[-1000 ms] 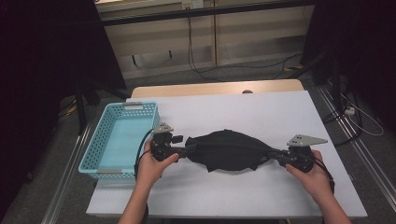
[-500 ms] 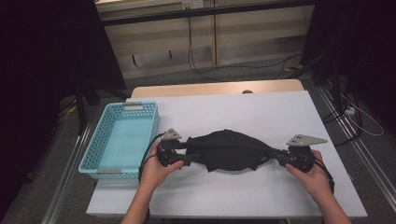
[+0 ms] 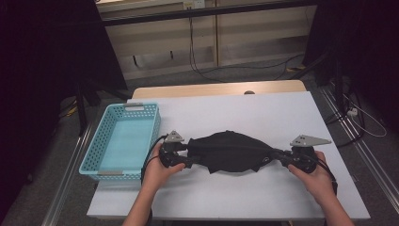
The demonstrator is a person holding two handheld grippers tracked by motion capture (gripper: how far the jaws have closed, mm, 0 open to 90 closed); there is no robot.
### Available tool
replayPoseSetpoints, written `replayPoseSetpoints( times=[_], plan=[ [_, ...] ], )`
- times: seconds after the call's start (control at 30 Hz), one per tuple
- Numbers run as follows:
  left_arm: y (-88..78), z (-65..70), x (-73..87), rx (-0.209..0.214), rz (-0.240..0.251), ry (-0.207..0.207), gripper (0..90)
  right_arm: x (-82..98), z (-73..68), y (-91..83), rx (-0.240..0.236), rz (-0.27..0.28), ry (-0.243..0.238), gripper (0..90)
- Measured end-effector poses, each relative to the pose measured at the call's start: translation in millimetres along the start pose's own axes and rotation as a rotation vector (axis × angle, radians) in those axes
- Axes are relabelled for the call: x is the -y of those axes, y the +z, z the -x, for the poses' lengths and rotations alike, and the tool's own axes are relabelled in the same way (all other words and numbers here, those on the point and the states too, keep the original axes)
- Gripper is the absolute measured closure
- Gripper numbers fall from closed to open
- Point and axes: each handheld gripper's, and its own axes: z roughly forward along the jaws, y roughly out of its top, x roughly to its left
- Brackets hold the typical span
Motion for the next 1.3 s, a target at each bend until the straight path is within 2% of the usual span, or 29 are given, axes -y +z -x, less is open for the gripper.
replayPoseSetpoints(
  times=[0.2, 0.27, 0.57, 0.7, 0.8, 0.87, 0.93, 1.0, 1.07, 1.23, 1.3],
  plan=[
    [1.0, -8.6, 1.4, -0.038, 0.025, -0.026, 24.9, -0.1, 0.1, 0.4, -0.003, 0.004, 0.003, 82.3],
    [0.6, -10.1, 0.0, -0.045, 0.038, -0.012, 26.2, -0.1, -0.3, 0.8, -0.005, 0.002, 0.004, 82.2],
    [3.7, -5.7, -9.8, -0.014, 0.099, 0.040, 28.2, 0.0, -0.3, 1.1, -0.001, 0.000, 0.000, 81.7],
    [2.5, -4.0, -12.4, 0.000, 0.133, 0.044, 34.3, 0.1, -0.1, 0.3, 0.000, 0.003, -0.001, 81.5],
    [-0.3, -2.6, -15.0, 0.006, 0.150, 0.071, 40.7, 0.1, 0.0, 0.4, -0.002, 0.002, -0.002, 81.5],
    [-2.0, -1.3, -16.2, 0.022, 0.157, 0.064, 47.6, 0.1, -0.2, 0.7, -0.004, 0.000, 0.000, 81.5],
    [-4.1, -0.9, -17.3, 0.034, 0.148, 0.060, 58.7, 0.0, -0.4, 1.0, -0.004, -0.001, 0.000, 81.4],
    [-6.0, -0.5, -17.7, 0.073, 0.150, 0.012, 69.6, 0.1, -0.6, 1.3, -0.005, 0.000, -0.001, 81.0],
    [-8.9, -1.4, -18.3, 0.080, 0.149, -0.014, 79.4, 0.3, -0.8, 1.8, -0.009, -0.002, 0.000, 79.8],
    [-13.1, -6.0, -17.1, 0.072, 0.159, -0.093, 83.7, 1.7, -3.5, 3.6, -0.007, -0.007, -0.019, 69.0],
    [-13.7, -6.7, -16.8, 0.066, 0.159, -0.107, 83.8, 2.1, -5.2, 4.9, -0.003, -0.018, -0.035, 62.7]
  ],
)
